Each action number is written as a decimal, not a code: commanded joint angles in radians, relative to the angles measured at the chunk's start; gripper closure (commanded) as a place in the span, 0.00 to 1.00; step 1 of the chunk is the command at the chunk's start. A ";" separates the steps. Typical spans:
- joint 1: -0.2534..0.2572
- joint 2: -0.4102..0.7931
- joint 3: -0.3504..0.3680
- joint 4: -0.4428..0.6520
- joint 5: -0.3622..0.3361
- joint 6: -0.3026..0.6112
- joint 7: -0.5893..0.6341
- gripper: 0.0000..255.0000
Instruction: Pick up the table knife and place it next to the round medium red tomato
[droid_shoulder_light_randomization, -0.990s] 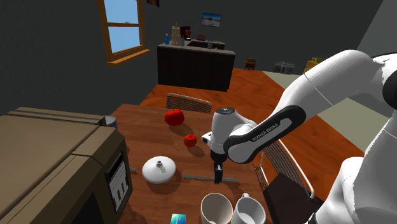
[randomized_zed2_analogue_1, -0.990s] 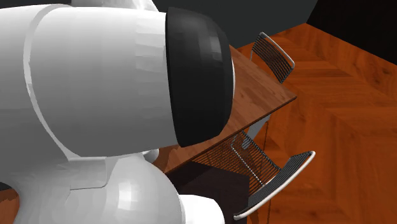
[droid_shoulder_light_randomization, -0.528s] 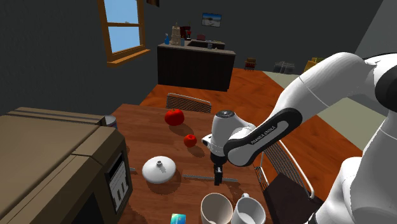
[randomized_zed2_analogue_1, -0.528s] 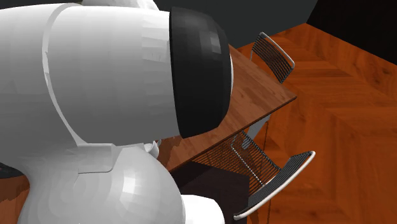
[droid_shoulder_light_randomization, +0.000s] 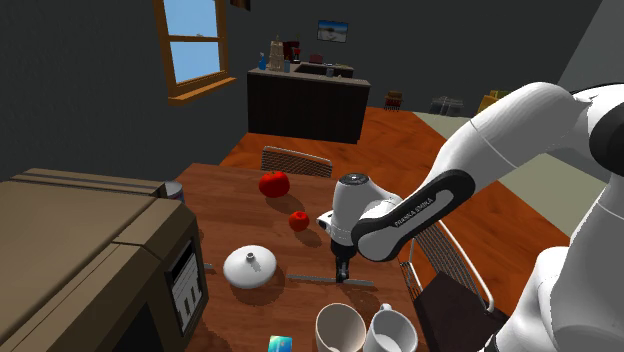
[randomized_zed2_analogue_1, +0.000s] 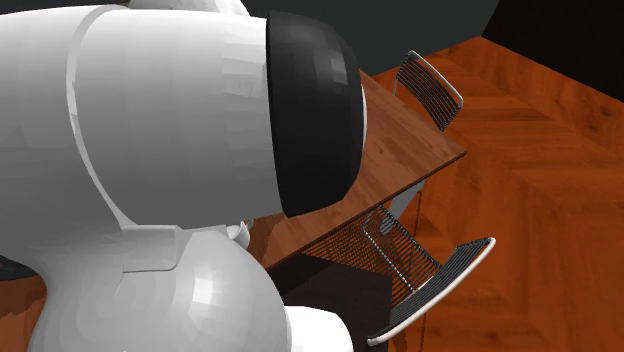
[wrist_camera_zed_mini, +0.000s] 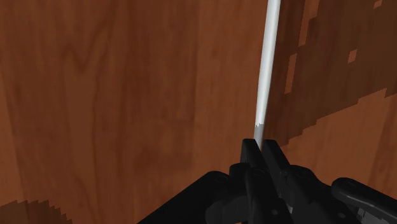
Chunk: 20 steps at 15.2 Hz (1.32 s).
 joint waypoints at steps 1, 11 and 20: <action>0.000 0.000 0.000 0.000 0.000 0.000 0.000 1.00; 0.001 -0.088 0.002 0.015 0.020 -0.103 -0.016 1.00; 0.003 -0.186 0.000 0.052 0.036 -0.237 -0.029 1.00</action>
